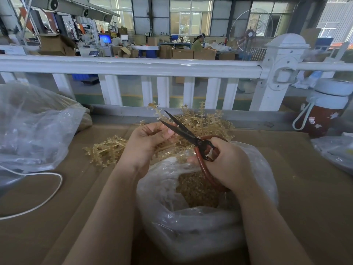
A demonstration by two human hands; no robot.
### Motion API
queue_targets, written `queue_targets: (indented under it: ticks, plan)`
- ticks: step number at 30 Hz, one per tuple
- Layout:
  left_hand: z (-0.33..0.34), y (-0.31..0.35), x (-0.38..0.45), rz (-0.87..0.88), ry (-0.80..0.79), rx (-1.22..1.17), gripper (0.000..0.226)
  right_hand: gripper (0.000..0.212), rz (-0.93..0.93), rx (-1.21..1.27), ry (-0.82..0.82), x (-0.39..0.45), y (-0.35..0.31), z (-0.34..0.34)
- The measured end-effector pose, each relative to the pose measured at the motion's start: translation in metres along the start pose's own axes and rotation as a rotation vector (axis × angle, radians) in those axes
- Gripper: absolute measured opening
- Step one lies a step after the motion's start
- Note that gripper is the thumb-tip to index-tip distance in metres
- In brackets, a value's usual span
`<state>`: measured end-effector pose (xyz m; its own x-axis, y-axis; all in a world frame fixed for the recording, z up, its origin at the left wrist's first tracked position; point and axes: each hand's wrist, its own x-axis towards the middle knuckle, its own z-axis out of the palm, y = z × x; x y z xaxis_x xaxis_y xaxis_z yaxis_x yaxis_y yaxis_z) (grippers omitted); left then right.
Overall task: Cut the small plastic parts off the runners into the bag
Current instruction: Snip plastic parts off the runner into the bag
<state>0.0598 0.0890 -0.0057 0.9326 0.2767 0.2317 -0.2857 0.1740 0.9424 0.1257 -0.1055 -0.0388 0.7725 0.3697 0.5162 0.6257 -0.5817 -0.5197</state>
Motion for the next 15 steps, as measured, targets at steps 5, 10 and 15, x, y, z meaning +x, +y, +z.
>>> queue_targets:
  ticks: [5,10,15]
  plan:
    - [0.0009,0.0019,-0.0014,-0.008,-0.028,0.017,0.008,0.059,-0.007,-0.027,-0.018,0.0008,0.0009,0.0007]
    - [0.0029,0.0013,-0.0016,-0.007,-0.028,0.048,0.008,0.054,-0.025,-0.038,-0.007,0.001,0.001,0.0017]
    - [0.0049,0.0029,-0.003,-0.013,-0.056,0.039,0.013,0.08,-0.02,-0.013,0.038,0.0016,0.0026,0.0039]
